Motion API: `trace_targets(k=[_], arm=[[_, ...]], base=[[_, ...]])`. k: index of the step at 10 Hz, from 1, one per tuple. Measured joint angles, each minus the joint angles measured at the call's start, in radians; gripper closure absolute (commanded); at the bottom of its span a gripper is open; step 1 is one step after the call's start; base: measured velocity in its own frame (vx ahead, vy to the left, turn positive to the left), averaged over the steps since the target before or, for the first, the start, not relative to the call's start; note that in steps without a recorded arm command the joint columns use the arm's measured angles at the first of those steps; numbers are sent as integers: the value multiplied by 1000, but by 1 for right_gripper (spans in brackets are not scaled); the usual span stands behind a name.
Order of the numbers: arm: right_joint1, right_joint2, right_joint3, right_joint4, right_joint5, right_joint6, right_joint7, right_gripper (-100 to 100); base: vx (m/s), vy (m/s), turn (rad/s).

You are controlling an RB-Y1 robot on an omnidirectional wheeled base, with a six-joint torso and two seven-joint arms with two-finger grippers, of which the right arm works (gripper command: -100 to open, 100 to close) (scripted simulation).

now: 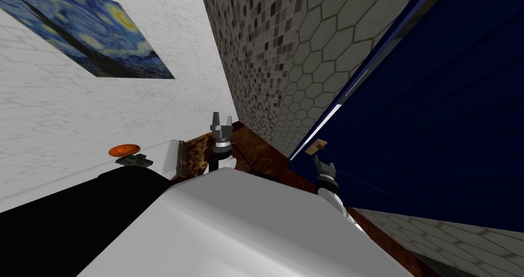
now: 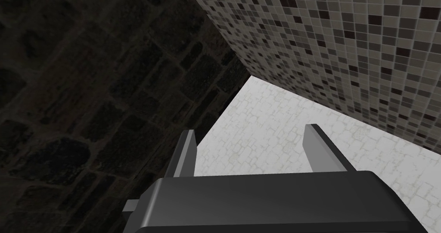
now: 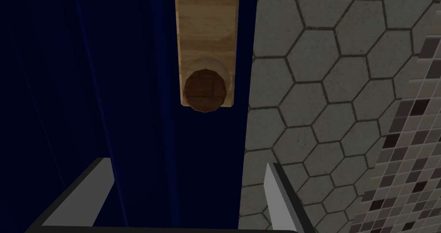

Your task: Pull the door open

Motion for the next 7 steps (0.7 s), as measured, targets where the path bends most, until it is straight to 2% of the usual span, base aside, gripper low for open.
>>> trace_targets(k=[6,7], arm=[[-44,7,-19,39,-35,-9,26,-100],[-50,9,-22,43,-41,-11,30,-100]], base=[[174,-85,61],[71,-46,18]])
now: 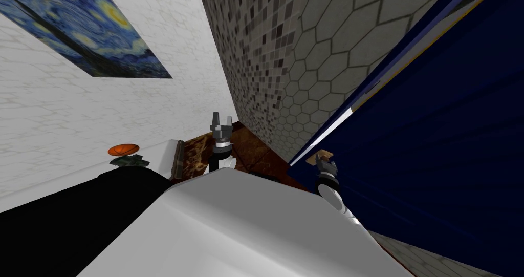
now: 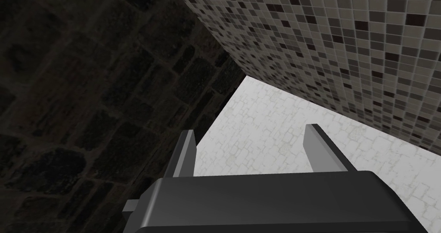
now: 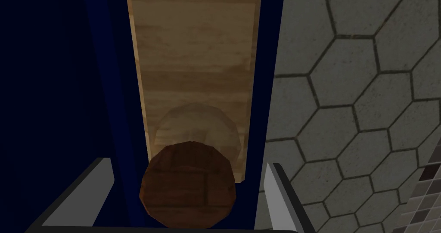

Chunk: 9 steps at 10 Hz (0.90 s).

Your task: Pull the door open

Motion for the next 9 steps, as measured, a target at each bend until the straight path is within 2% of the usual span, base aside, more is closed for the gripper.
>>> trace_targets(k=[1,7,9], arm=[[-1,0,-1,0,-1,0,1,100],[2,1,3,2,0,-4,1,100],[-2,9,-10,0,-44,-30,-16,100]], base=[[-8,6,-6],[-15,7,2],[-53,-6,13]])
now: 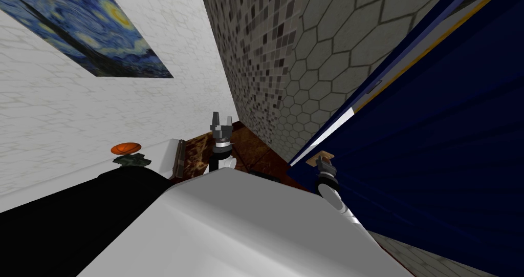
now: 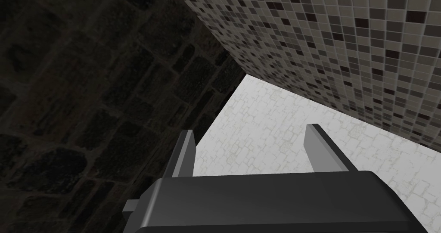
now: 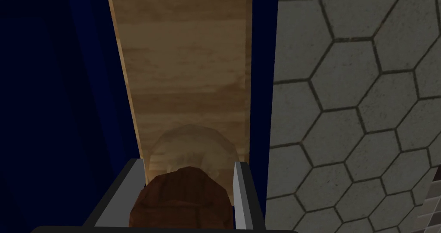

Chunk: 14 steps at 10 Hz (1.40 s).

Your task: Pull the door open

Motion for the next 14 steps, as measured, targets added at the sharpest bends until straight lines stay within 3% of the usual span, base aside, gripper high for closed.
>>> trace_targets(k=[3,6,10,14], arm=[[-19,24,-20,8,-83,-54,-38,100],[-23,36,-33,6,-150,-92,-68,100],[-47,67,-64,10,-279,-165,-111,100],[-58,79,-78,26,-349,-209,-168,100]], base=[[-59,-7,16],[-39,-6,5],[-53,-14,15],[-29,-5,0]])
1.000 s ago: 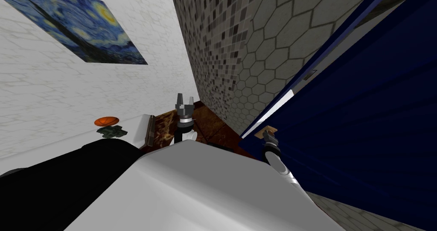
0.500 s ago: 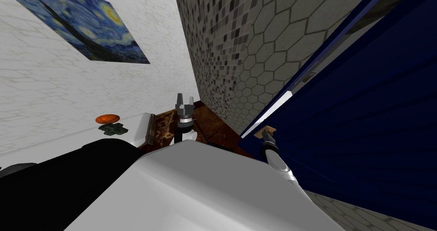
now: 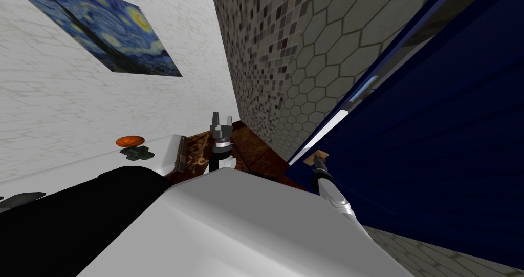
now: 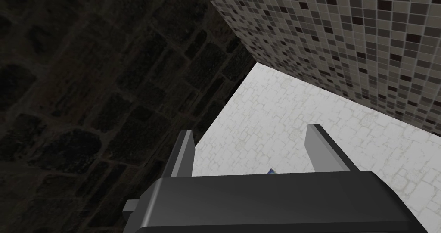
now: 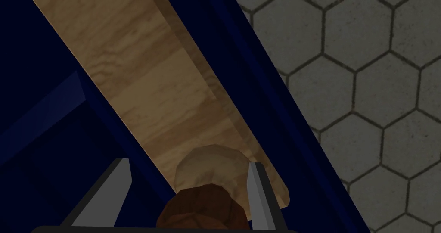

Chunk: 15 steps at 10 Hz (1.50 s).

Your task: Pull the door open

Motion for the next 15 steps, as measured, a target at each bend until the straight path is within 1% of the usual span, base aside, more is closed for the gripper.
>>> trace_targets(k=[1,2,3,4,5,6,7,8,9,11,12,13,14,15], arm=[[-4,0,-1,5,-12,-6,-6,100],[-5,8,-11,0,-43,-23,-9,100],[-18,15,-14,16,-63,-37,-22,100],[-14,14,-16,11,-89,-43,-23,100],[-21,21,-24,14,-120,-61,-31,100],[-17,23,-28,2,-163,-71,-29,100],[-11,27,-34,-13,-217,-86,-30,100],[-17,36,-49,4,-224,-116,-64,100],[-16,40,-51,5,-236,-124,-79,100],[-20,54,-56,2,-295,-145,-92,100],[-27,55,-52,6,-326,-147,-91,100],[-32,60,-59,7,-361,-164,-102,100],[-40,78,-75,23,-372,-189,-120,100],[-36,80,-75,18,-394,-195,-125,100]], base=[[-40,-13,0],[-41,-16,-1],[-17,-1,14],[-32,-9,2],[-37,-13,10],[-50,-13,10],[-42,-6,25],[-21,4,-15],[-44,-3,-8],[-33,-9,12],[-35,-13,11],[-38,-6,12],[-19,-1,-3],[-44,-6,0]])
